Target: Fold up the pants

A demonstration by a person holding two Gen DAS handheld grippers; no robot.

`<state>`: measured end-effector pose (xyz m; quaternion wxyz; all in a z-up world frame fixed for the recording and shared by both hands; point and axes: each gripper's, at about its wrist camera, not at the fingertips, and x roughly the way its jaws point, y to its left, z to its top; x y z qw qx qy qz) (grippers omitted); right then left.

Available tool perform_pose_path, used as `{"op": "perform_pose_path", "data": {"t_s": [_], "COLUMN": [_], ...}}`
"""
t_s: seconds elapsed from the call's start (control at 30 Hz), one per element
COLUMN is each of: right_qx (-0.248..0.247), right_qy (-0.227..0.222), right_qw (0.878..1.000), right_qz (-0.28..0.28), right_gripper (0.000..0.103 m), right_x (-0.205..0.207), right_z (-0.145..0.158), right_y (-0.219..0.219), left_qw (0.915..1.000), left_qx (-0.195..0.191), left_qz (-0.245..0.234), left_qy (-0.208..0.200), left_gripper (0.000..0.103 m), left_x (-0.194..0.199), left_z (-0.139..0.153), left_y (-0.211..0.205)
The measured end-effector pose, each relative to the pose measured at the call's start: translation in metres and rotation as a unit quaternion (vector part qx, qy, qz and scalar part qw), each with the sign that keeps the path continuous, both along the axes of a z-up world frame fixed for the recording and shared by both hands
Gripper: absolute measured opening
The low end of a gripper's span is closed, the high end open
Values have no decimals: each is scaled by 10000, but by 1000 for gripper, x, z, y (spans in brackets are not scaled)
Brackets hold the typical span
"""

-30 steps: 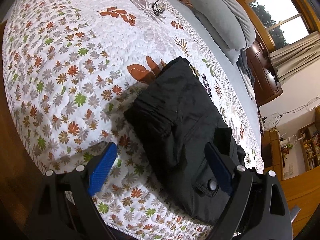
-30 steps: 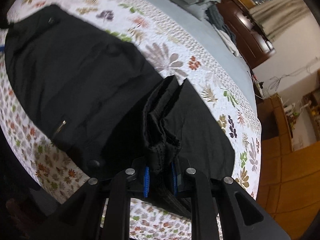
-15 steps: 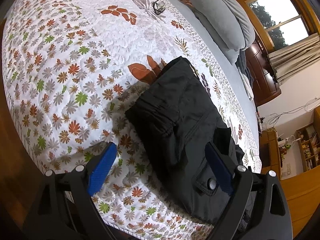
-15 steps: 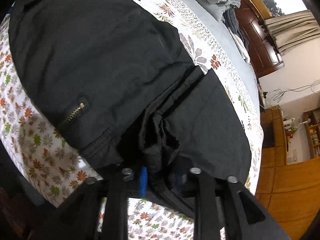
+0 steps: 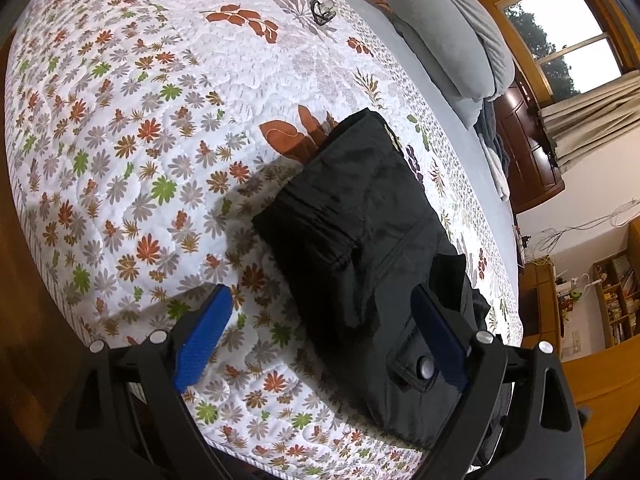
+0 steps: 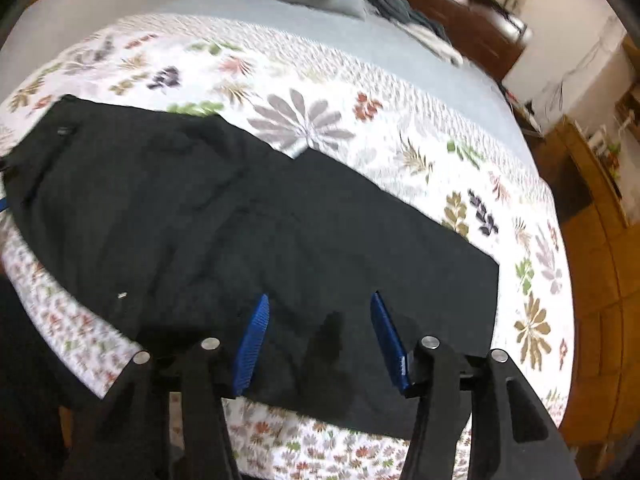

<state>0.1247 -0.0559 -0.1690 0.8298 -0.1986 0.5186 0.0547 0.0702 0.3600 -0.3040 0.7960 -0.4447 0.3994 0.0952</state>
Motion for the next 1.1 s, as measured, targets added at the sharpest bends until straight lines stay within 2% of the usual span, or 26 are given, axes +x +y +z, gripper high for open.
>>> {"op": "perform_pose_path", "data": {"t_s": [0.07, 0.13, 0.27, 0.4, 0.43, 0.5, 0.53, 0.67, 0.8, 0.93, 1.03, 1.1], "right_qx": [-53, -126, 56, 269, 456, 752, 940, 1661, 2308, 2623, 2668, 2592], "right_qy": [295, 424, 532, 762, 866, 972, 1056, 1464, 1910, 2295, 2577, 2717], "right_qw": [9995, 9990, 9983, 9963, 9947, 9916, 9885, 9687, 9384, 9119, 8964, 8890], "right_qz": [41, 112, 211, 305, 305, 404, 538, 1121, 1720, 2168, 2427, 2622], "right_gripper": [52, 45, 39, 39, 40, 55, 58, 75, 77, 81, 84, 86], "right_x": [1, -5, -13, -8, -2, 7, 13, 39, 76, 104, 118, 124], "right_z": [-21, -37, -41, -35, -28, -14, -5, 28, 55, 66, 69, 66], "right_y": [7, 15, 18, 16, 12, 8, 9, 25, 62, 111, 147, 169], "left_qw": [10000, 10000, 10000, 9998, 9996, 9989, 9983, 9956, 9943, 9941, 9919, 9933], "left_qx": [-3, -21, -52, -197, -290, -465, -570, -894, -1006, -996, -1105, -983], "left_qz": [2, 15, 22, 51, 72, 109, 133, 250, 287, 350, 566, 521], "left_qy": [21, 39, 62, 31, 23, 4, -33, -121, -199, -249, -261, -319], "left_gripper": [90, 90, 90, 92, 92, 92, 92, 93, 94, 97, 98, 98], "left_x": [0, 0, 1, -1, -2, -4, -6, -8, 3, 18, 21, 24], "left_z": [0, -1, -2, -5, -6, -9, -10, -13, -12, -13, -17, -13], "left_y": [-1, 0, 1, 3, 5, 7, 9, 13, 13, 10, 11, 7]}}
